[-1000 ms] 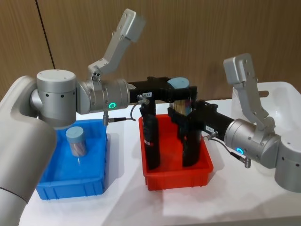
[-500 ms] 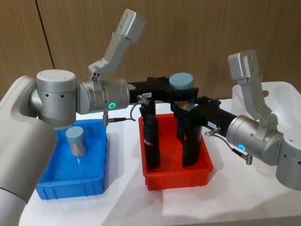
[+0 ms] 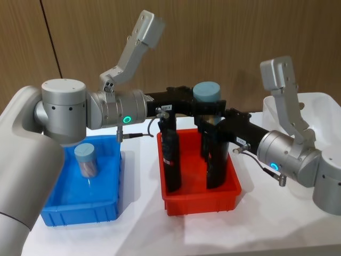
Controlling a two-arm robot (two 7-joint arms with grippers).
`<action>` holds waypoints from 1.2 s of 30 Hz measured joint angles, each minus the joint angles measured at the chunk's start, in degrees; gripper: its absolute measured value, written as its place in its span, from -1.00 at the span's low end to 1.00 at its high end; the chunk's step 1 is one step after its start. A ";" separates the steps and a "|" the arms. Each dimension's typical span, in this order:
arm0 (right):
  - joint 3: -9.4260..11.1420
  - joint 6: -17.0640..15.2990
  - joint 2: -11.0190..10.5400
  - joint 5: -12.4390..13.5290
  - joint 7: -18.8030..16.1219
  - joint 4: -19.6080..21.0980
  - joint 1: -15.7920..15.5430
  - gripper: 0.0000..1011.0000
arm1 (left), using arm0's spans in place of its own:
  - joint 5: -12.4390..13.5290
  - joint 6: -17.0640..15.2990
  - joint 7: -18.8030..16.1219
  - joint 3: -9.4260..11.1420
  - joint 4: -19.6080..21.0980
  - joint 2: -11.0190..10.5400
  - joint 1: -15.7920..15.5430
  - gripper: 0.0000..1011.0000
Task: Pick the cotton swabs from the blue box and place them into the white box.
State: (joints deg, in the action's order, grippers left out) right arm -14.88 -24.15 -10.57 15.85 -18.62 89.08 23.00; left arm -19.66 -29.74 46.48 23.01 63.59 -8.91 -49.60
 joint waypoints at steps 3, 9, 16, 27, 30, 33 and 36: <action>0.02 0.02 -0.06 0.05 0.17 -0.14 0.00 0.30 | -0.02 0.00 0.00 0.00 0.00 0.00 0.00 0.98; 0.25 0.07 -0.32 0.20 0.95 -0.76 -0.16 0.30 | -0.02 0.00 0.00 0.00 0.00 0.00 0.00 0.98; 0.90 0.33 -0.90 0.59 2.40 -1.79 -0.46 0.30 | -0.03 0.00 0.00 0.00 0.00 0.00 0.00 0.98; 2.98 1.43 -2.52 1.40 5.99 -3.80 -0.86 0.30 | -0.02 0.00 0.00 0.00 0.00 0.00 0.00 0.98; 3.92 1.99 -3.26 1.43 7.45 -4.63 -0.88 0.30 | -0.02 0.00 0.00 0.00 0.00 0.00 0.00 0.98; 4.54 2.37 -3.72 1.43 8.28 -5.27 -0.88 0.30 | -0.02 0.00 0.00 0.00 0.00 0.00 0.00 0.98; 5.36 2.95 -4.32 1.38 9.52 -6.23 -0.80 0.30 | -0.02 0.00 0.00 0.00 0.00 0.00 0.00 0.98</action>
State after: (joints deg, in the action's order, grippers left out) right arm -9.52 -21.20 -14.89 17.23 -9.10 82.85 22.20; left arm -19.68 -29.74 46.49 23.01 63.59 -8.91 -49.60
